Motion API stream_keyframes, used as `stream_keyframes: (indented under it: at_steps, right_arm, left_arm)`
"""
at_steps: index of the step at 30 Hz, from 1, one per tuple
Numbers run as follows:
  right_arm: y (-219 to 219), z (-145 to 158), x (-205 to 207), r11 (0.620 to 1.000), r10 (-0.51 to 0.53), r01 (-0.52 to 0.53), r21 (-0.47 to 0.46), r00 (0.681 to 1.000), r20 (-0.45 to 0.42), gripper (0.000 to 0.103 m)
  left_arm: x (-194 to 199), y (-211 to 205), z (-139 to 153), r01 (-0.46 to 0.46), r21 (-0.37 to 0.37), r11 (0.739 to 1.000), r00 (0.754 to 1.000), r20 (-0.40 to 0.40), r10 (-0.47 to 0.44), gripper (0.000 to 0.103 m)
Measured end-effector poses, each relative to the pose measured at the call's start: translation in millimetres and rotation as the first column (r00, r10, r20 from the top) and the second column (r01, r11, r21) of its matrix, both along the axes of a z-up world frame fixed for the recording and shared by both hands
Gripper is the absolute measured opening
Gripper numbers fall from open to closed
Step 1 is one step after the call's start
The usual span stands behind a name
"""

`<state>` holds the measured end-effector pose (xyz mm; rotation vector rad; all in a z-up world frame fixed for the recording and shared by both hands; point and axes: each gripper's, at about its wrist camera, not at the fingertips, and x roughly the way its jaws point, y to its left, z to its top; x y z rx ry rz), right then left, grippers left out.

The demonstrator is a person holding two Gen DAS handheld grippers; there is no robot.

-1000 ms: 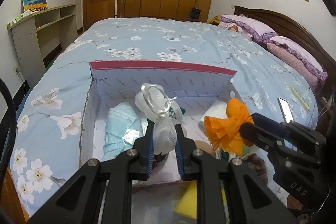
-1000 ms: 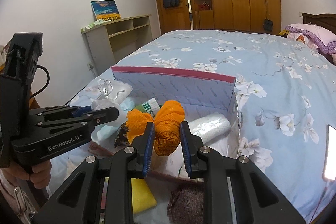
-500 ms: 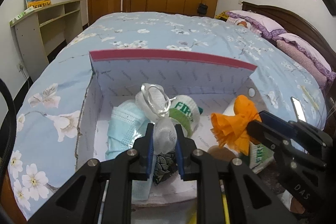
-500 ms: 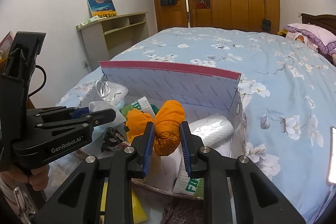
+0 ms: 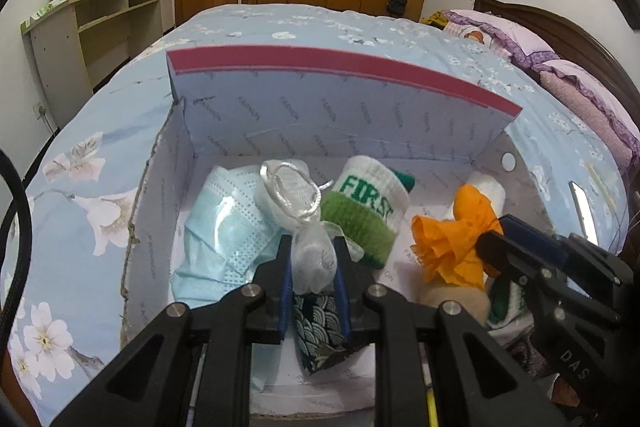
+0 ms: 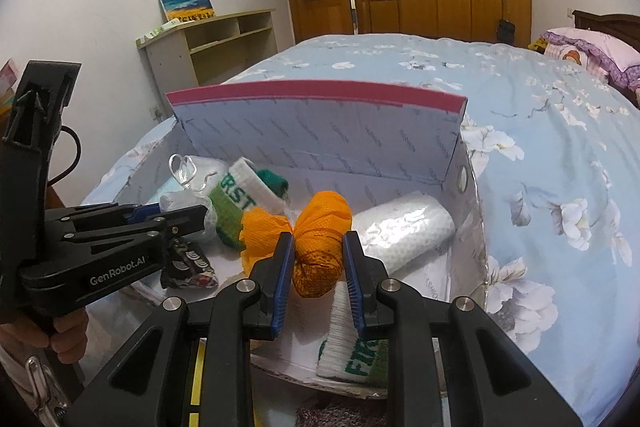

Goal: Organize soft objects
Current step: 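Carry the mesh bag and the orange bow into the box with both tools, then open the left tool to drop the mesh bag while the right tool releases the bow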

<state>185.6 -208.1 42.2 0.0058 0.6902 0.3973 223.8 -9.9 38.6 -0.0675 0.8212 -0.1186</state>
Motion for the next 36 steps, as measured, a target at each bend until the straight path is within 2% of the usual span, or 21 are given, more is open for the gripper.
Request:
stream_keyframes:
  at_steps: [8, 23, 30, 36]
  right_arm:
    - [1.7, -5.8, 4.2, 1.000, -0.003, 0.003, 0.009, 1.000, -0.017, 0.026]
    - [-3.5, -3.2, 1.3, 0.999, -0.010, 0.012, 0.040, 1.000, -0.028, 0.026]
    - [-6.3, 6.7, -6.7, 0.998, -0.021, 0.021, 0.055, 1.000, -0.006, 0.032]
    - [-7.5, 19.9, -17.5, 0.998, -0.030, 0.028, 0.064, 0.999, 0.027, 0.035]
  left_arm:
    - [3.1, -1.5, -2.7, 0.006, -0.003, 1.000, 1.000, 0.003, -0.006, 0.019]
    - [-0.7, -3.9, -1.4, 0.000, 0.024, 1.000, 1.000, -0.013, 0.000, 0.033]
    - [-8.7, -6.5, 6.7, -0.001, 0.031, 1.000, 1.000, -0.003, 0.001, 0.040]
    - [-19.1, -7.4, 16.8, 0.000, 0.034, 0.999, 1.000, 0.013, -0.001, 0.041]
